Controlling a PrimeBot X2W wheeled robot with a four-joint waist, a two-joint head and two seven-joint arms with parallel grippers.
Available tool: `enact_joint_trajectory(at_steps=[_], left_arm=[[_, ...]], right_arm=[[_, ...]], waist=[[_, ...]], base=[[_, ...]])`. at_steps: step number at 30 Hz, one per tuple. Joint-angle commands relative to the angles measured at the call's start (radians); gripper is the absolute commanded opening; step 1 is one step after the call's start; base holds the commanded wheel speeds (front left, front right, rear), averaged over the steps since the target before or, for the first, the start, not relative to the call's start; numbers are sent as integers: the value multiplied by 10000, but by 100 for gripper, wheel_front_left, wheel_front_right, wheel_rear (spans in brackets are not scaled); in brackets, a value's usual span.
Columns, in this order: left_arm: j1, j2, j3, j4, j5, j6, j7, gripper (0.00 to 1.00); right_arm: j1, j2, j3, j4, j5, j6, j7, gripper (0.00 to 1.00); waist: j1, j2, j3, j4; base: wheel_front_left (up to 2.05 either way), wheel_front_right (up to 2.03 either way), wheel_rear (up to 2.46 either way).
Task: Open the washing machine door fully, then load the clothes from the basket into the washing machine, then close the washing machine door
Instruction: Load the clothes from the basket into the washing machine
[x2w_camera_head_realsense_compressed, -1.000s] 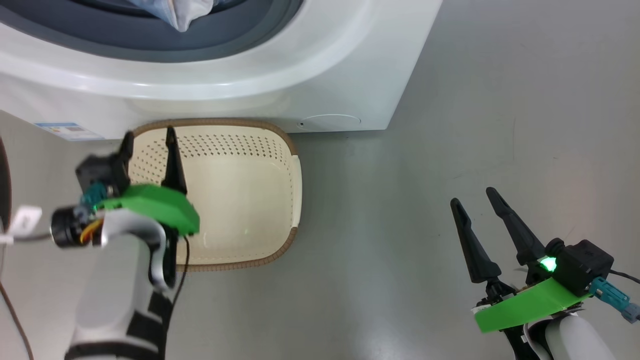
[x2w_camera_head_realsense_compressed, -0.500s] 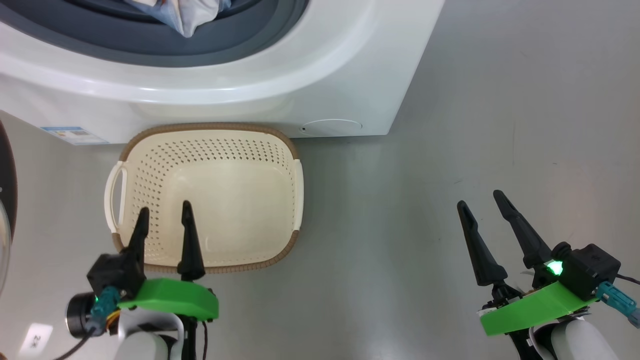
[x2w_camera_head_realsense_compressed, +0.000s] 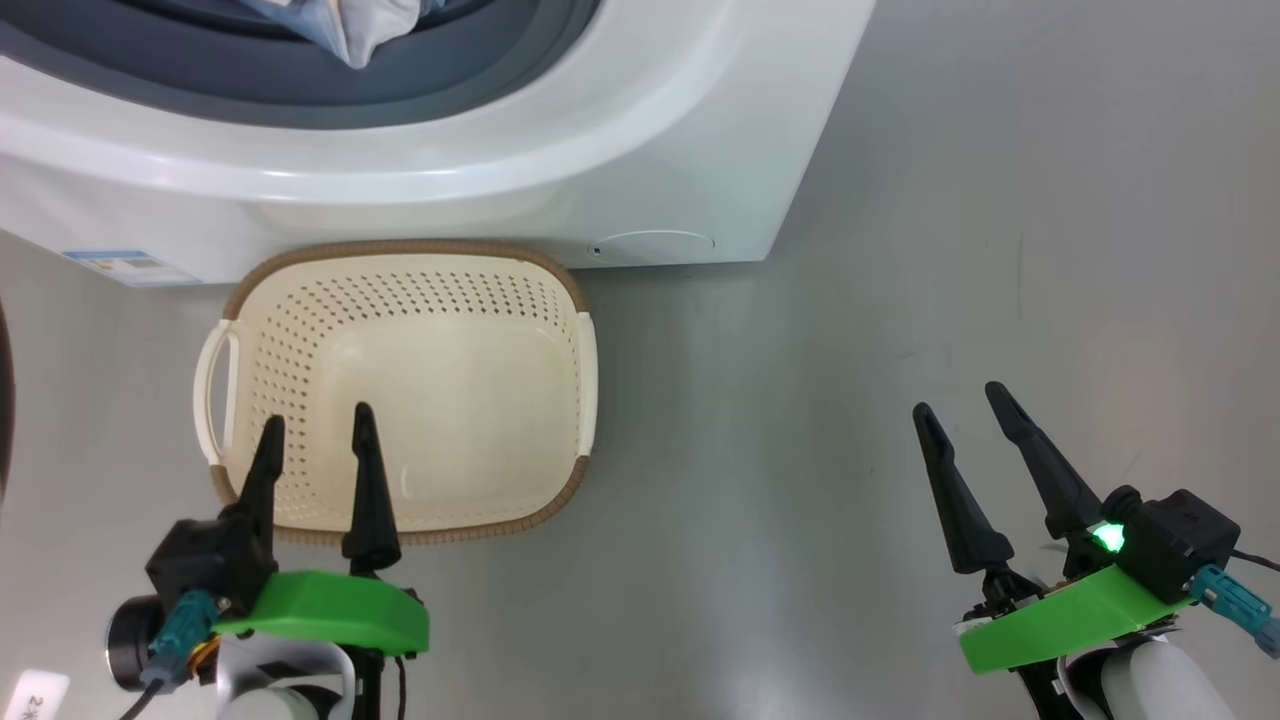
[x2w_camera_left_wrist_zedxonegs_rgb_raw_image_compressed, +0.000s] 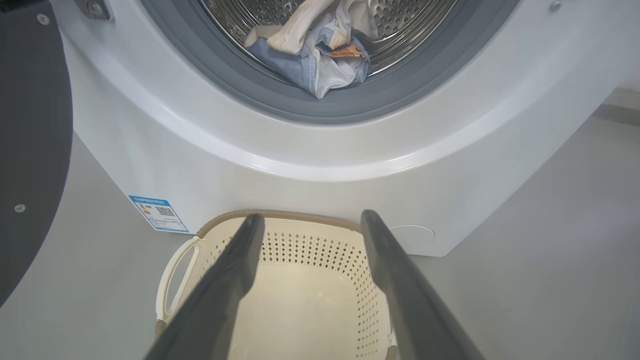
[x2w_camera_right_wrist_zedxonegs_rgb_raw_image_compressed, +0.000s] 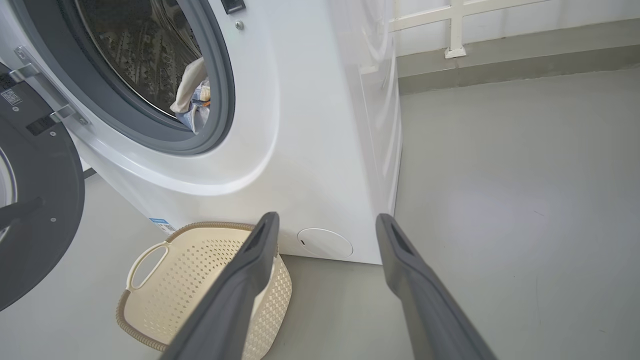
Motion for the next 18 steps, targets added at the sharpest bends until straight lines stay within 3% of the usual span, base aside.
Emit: enact_joint_trajectory(at_steps=[1, 10, 18], left_arm=[[-76, 191, 322, -281, 0, 52, 65, 100], [-1642, 340, 341, 303, -126, -63, 543, 100], [-4044, 803, 548, 2100, -135, -204, 1121, 100]], right_arm=[[230, -4, 269, -280, -91, 16, -48, 100], [-41, 98, 379, -260, -33, 16, -48, 100], [-252, 224, 563, -114, 52, 16, -48, 100]], waist=[[0, 0, 99, -44], [0, 0, 577, -362], [0, 0, 733, -783]], base=[[0, 0, 0], [0, 0, 0], [0, 0, 0]])
